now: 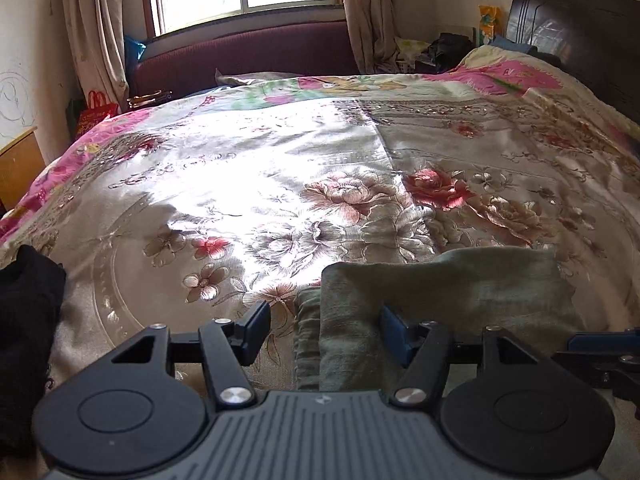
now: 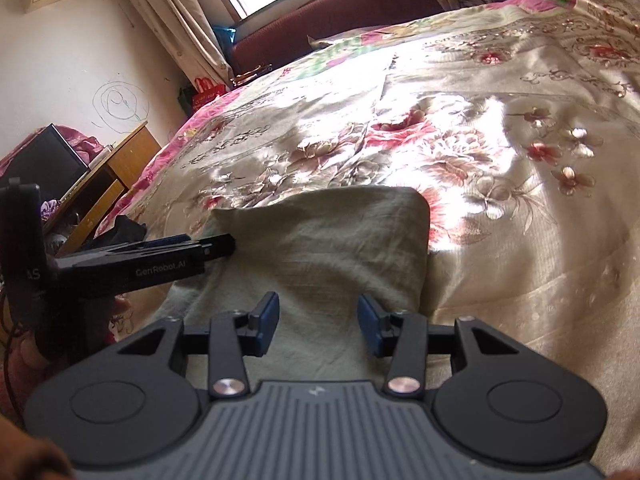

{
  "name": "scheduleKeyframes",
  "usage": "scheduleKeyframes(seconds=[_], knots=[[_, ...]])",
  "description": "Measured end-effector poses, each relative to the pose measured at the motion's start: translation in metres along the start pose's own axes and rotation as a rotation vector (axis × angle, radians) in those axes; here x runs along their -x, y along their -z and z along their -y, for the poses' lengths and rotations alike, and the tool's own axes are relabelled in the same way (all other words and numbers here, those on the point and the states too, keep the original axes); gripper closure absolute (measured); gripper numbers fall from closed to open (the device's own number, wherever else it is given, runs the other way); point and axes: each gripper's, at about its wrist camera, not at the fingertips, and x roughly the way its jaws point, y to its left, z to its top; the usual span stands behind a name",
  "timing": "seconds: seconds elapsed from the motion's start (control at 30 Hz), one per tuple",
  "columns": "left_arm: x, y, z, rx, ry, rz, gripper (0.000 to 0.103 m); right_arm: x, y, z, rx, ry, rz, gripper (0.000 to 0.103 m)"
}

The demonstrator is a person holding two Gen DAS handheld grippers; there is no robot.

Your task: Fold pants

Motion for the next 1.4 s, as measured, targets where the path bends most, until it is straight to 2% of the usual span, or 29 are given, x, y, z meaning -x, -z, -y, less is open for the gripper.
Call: scheduleKeyframes(seconds=[0.1, 0.17, 0.27, 0.43, 0.53, 0.6, 0.67, 0.8, 0.93, 1.07, 1.23, 1.4], knots=[[-0.013, 0.011, 0.005, -0.055, -0.021, -0.067, 0.026, -0.017, 0.0, -0.001, 0.03, 0.05, -0.037, 0.058], [-0.01, 0.014, 0.002, -0.035, -0.019, -0.072, 0.024, -0.018, 0.004, 0.003, 0.007, 0.039, -0.047, 0.058], [0.006, 0.011, -0.002, 0.005, -0.023, -0.058, 0.024, -0.001, 0.009, 0.006, 0.0, 0.032, -0.009, 0.058], [0.02, 0.024, 0.0, 0.039, -0.04, -0.072, 0.024, 0.012, 0.015, 0.023, -0.029, 0.061, 0.013, 0.057], [0.028, 0.034, 0.002, 0.057, -0.014, -0.115, 0.024, 0.012, 0.019, 0.029, -0.042, 0.069, -0.009, 0.056], [0.026, 0.038, 0.004, 0.044, -0.023, -0.144, 0.023, 0.005, 0.02, 0.03, -0.023, 0.066, -0.051, 0.053], [0.026, 0.036, 0.005, 0.044, -0.032, -0.157, 0.023, 0.006, 0.022, 0.028, -0.02, 0.07, -0.046, 0.051], [0.032, 0.027, 0.011, 0.035, -0.036, -0.147, 0.024, 0.015, 0.024, 0.024, -0.052, 0.014, -0.044, 0.051], [0.025, 0.029, 0.017, 0.002, -0.058, -0.171, 0.022, 0.014, 0.028, 0.016, -0.019, 0.022, -0.063, 0.051], [0.027, 0.033, 0.013, 0.059, -0.046, -0.177, 0.021, 0.018, 0.029, 0.015, -0.037, 0.014, -0.064, 0.051], [0.04, 0.045, 0.016, 0.077, -0.029, -0.171, 0.021, 0.025, 0.036, 0.013, -0.023, 0.04, -0.066, 0.052], [0.054, 0.052, 0.016, 0.137, -0.017, -0.16, 0.021, 0.04, 0.041, 0.011, -0.031, 0.054, -0.028, 0.05]])
